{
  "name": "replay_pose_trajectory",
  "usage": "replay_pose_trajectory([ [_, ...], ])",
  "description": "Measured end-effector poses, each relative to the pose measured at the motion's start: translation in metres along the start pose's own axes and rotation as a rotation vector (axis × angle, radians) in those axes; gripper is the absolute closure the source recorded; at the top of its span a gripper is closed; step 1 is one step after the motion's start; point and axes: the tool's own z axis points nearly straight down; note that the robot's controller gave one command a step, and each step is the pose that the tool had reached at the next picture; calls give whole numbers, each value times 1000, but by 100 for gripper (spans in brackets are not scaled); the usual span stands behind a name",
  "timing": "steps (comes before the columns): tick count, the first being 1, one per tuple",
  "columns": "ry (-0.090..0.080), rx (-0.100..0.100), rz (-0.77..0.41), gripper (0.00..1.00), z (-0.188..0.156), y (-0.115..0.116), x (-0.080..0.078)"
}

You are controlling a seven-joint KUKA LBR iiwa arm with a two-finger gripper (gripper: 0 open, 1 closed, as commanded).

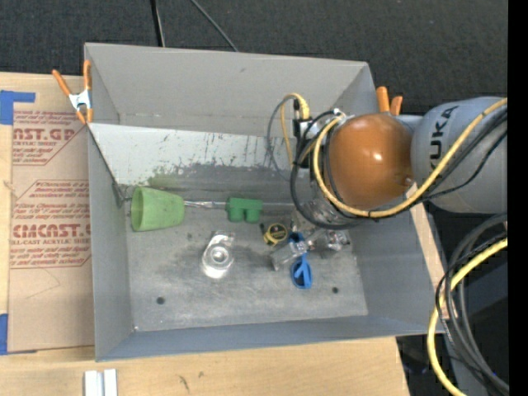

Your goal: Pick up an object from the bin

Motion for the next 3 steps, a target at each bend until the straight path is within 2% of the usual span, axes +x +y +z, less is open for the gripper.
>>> replay_pose_trajectory([
  [1, -1, -4, -212, 0, 1, 10, -1],
  [2, -2, -3, -211, 100, 1, 10, -1],
  [3, 0, -1, -209, 100, -23, 9, -3],
])
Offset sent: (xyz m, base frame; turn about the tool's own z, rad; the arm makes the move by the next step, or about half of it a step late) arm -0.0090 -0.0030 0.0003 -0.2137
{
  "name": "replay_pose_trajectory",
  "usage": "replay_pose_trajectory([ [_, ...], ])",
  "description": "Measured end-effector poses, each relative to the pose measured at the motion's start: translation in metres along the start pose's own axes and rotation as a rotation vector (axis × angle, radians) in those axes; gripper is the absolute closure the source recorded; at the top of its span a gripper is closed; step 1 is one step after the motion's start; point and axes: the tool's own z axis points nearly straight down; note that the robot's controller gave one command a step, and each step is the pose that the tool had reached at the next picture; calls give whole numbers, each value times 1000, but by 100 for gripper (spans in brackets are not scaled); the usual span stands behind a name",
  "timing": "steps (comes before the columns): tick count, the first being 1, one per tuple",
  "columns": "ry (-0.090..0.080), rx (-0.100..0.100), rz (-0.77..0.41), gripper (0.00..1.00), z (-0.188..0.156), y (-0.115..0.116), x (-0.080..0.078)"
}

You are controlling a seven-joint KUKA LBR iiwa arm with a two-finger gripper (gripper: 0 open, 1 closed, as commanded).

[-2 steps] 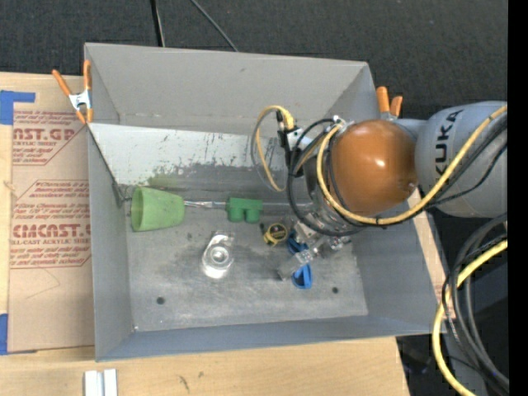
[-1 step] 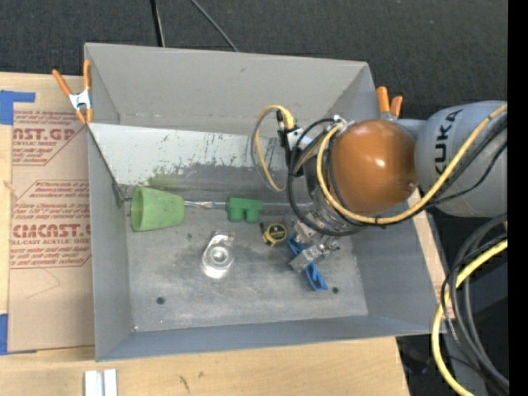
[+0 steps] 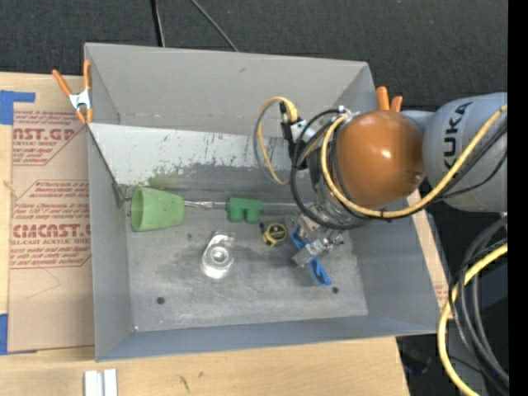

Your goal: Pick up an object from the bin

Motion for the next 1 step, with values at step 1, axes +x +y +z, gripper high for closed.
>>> replay_pose_trajectory([
  [1, 2, 4, 2, 100, -67, -2, -1],
])
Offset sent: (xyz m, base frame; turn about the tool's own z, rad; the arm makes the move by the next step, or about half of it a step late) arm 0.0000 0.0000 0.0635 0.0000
